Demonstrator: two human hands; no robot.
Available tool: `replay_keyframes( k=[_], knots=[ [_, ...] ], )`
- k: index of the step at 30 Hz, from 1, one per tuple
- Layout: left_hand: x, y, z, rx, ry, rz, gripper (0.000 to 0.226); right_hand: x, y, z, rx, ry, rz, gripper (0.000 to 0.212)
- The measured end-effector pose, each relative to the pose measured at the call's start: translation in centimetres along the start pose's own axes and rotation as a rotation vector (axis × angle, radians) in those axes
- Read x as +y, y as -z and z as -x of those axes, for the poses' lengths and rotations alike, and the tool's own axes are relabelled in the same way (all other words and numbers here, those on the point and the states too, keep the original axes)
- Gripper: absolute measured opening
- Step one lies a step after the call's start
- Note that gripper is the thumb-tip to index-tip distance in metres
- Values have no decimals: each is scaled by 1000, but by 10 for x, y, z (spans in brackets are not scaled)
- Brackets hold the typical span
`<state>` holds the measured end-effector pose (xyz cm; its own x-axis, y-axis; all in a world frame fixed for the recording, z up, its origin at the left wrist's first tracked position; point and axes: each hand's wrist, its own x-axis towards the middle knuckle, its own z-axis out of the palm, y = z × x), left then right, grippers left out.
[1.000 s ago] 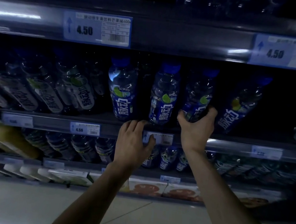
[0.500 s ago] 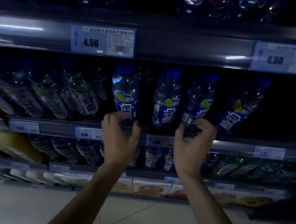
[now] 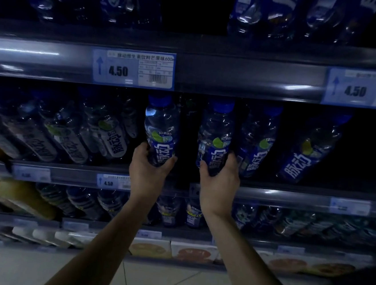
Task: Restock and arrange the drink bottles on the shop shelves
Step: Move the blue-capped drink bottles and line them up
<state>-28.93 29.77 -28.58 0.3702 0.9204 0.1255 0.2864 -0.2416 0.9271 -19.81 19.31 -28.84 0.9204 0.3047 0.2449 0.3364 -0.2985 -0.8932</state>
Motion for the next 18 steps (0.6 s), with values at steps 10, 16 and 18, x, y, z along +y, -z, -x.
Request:
replay_keyframes(
  k=[10,16,18],
  knots=[
    [-1,-8,9,13,8,29,54,-3,7,-1,-48,-76,-13,59],
    [5,-16,9,12,36,-7,57,-5,10,0,-38,-75,1,54],
    [6,-19,9,7,50,-23,60,-4,10,0,-28,-78,-14,52]
  ],
)
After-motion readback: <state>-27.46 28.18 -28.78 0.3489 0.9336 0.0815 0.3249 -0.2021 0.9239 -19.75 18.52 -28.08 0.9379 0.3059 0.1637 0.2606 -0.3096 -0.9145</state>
